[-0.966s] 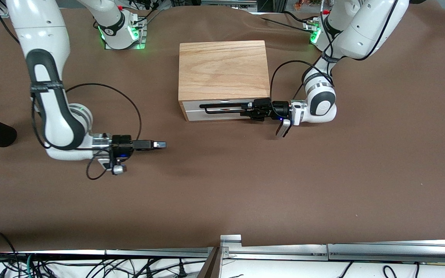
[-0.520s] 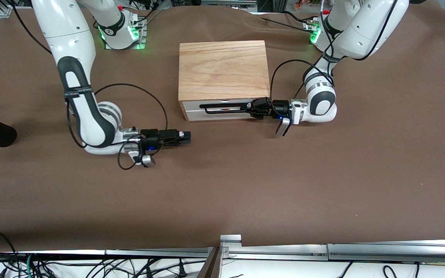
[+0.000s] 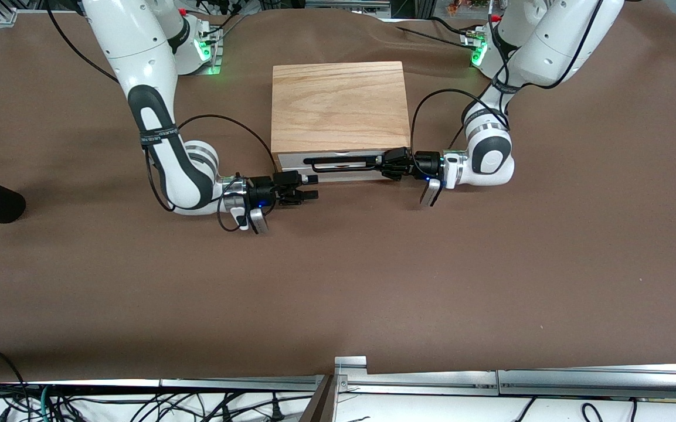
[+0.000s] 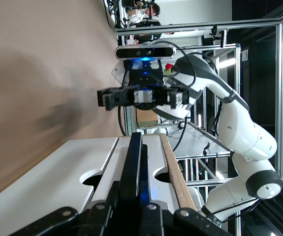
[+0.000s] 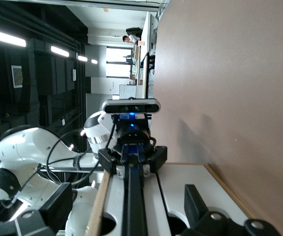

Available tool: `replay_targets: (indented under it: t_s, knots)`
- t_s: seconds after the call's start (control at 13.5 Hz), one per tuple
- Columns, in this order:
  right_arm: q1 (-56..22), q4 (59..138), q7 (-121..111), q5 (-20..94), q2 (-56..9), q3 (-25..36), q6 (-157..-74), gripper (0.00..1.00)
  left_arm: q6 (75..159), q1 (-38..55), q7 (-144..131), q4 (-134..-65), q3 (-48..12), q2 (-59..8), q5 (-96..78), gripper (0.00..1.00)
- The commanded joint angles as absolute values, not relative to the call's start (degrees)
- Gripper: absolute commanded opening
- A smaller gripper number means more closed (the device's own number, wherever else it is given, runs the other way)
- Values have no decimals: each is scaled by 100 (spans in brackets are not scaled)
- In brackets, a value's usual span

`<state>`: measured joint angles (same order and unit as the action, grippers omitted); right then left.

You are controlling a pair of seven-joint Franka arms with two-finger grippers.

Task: Pull top drawer with both arms simultaneously
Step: 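Close both grippers on the black drawer handle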

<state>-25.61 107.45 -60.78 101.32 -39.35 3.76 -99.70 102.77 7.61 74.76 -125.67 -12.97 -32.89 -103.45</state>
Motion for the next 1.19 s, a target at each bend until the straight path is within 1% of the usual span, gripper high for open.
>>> replay_targets:
  t_s: [0.0,0.15,0.37,0.45,0.74,0.89,1.04,1.11]
  knots:
    - [-2575,11231,-6704,10257,-3779,396,-9696,100,10371,668,7699,-12823,-1275,-3094,-10063,0]
    - [-2566,11399,-6863,10231,-3771,404,-9467,99,10380,668,7691,-12850,-1266,-3085,-10063,0]
    - [-2645,11417,-6899,10222,-3771,404,-9457,99,10423,668,7576,-12841,-1204,-3067,-10055,0]
    - [-2654,11417,-6891,10222,-3779,396,-9457,99,10563,633,7567,-12841,-1204,-3050,-10055,0]
    - [-2751,11356,-6882,10292,-3788,404,-9527,86,10635,615,7559,-12841,-1204,-3015,-10046,0]
    - [-2769,11355,-6882,10283,-3779,404,-9527,71,10635,615,7559,-12841,-1204,-3015,-10055,0]
    - [-2769,11347,-6882,10292,-3779,404,-9519,64,10635,615,7559,-12841,-1204,-3015,-10046,0]
    - [-2760,11347,-6873,10292,-3788,404,-9527,58,10635,615,7559,-12841,-1204,-3023,-10046,0]
